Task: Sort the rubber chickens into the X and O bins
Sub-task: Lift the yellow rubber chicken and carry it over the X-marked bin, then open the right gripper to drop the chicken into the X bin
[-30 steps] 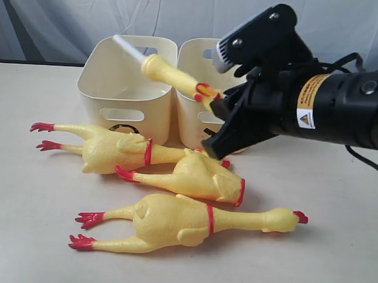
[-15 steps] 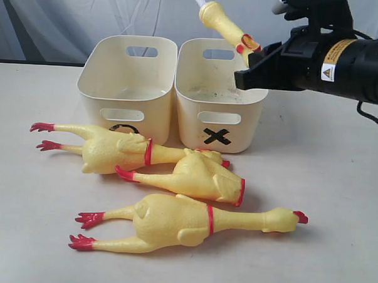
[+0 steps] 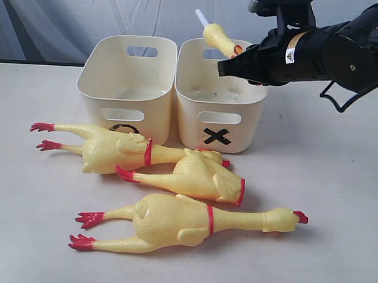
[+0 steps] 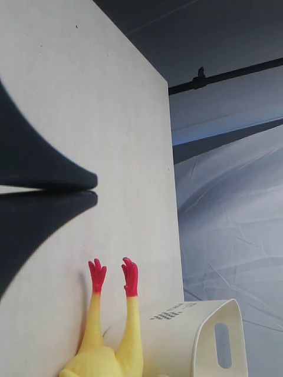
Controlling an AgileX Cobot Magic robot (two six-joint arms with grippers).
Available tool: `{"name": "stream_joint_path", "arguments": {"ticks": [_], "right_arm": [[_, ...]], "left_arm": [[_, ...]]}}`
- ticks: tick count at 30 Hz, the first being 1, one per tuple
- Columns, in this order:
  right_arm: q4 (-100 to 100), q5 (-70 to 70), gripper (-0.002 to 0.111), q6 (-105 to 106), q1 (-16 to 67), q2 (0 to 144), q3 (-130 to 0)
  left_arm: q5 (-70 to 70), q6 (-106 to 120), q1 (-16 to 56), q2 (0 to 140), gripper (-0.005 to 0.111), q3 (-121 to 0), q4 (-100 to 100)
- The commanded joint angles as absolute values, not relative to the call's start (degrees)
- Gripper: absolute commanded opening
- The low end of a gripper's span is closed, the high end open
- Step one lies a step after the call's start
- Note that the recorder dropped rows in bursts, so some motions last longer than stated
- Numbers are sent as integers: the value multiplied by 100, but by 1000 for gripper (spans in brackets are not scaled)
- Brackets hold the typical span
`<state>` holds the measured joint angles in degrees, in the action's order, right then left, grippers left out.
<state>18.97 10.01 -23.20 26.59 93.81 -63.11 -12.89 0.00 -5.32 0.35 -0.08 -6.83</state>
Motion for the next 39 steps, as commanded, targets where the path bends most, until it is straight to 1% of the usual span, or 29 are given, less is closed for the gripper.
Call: {"name": "stream_joint_path", "arguments": {"ticks": [1,15,16,17,21,23,24,39], "right_arm": [[1875,1123,-1,-2316,2626,9371,-6365],[1896,1018,0,-2316,2626,9404,-6365],[1896,1018,2,-2316,2626,9405,-6365],[1896,1006,6,-2316,2626,9427,-6368],[1896,838,35,-2316,2626,9477,-6368],[1896,741,46,-2316,2626,9501,-6368],[1896,699,49,-2316,2626,9505,-6368],[1880,759,50,-2316,2626,9354,-6368]], "left_arm": [[-1236,0,-555,0,0,0,-643],[-1236,0,-555,0,0,0,-643],[-1236,0,-555,0,0,0,-643],[-1236,0,-555,0,0,0,-643],[-1236,0,-555,0,0,0,-643],[-1236,0,-555,0,0,0,-643],[-1236,0,-555,0,0,0,-643],[-1236,0,-555,0,0,0,-643]]}}
